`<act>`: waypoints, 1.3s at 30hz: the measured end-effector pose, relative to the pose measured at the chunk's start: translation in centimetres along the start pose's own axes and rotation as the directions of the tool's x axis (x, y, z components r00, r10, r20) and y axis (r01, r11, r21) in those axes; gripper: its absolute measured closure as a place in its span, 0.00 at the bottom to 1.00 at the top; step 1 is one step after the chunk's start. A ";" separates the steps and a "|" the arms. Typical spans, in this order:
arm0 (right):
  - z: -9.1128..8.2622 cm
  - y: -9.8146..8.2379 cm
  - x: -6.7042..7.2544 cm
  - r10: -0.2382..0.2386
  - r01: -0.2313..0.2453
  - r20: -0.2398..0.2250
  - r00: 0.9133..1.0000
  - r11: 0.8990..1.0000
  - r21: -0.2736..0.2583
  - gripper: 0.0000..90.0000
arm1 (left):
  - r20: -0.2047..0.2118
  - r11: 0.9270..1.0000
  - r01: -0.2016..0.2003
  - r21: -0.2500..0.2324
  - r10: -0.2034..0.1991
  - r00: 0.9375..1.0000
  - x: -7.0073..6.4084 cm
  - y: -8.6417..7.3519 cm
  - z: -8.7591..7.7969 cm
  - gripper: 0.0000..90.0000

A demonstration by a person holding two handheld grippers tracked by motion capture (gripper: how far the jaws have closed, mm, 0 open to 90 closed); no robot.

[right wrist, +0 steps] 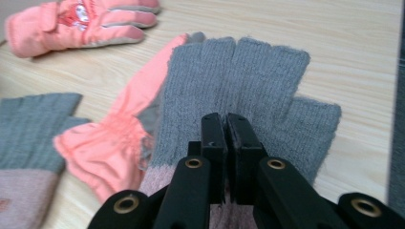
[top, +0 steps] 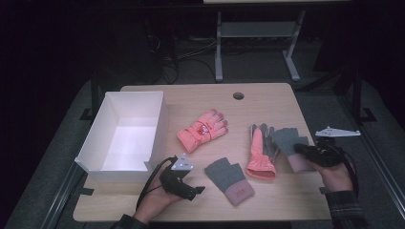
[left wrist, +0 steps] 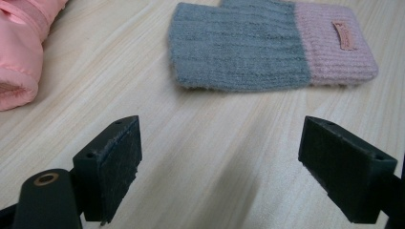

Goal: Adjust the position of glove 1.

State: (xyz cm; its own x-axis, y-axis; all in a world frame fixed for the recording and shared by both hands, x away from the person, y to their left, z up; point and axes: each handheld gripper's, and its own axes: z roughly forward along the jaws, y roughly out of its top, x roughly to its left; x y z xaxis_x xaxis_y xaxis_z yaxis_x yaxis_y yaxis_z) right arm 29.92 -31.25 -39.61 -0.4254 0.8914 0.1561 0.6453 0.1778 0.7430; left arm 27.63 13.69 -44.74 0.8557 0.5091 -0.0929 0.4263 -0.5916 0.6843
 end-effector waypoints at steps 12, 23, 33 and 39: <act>1.0 0.7 4.0 -0.061 0.063 -0.088 0.994 0.998 0.016 0.96 | -0.002 1.000 0.003 -0.003 -0.003 1.000 -0.1 0.0 0.1 0.16; 2.2 0.8 7.2 -0.090 0.096 -0.169 0.981 0.995 0.029 0.96 | -0.001 1.000 -0.002 0.008 0.002 1.000 -0.1 0.1 0.1 0.16; 3.5 0.9 9.7 -0.115 0.126 -0.210 0.971 0.991 0.040 0.96 | -0.001 1.000 -0.002 0.011 0.002 1.000 -0.1 0.1 0.1 0.16; 4.5 0.9 11.7 -0.138 0.153 -0.242 0.960 0.987 0.045 0.96 | 0.003 1.000 -0.001 0.016 0.001 1.000 -0.1 0.1 0.1 0.16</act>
State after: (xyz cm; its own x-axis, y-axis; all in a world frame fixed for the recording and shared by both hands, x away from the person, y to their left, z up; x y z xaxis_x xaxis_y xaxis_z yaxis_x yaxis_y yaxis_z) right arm 28.33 -18.81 -40.04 -0.6510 0.7308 0.2054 0.6009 0.3307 0.7277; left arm 27.60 13.50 -44.80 0.8569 0.5068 -0.0947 0.4304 -0.6021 0.6725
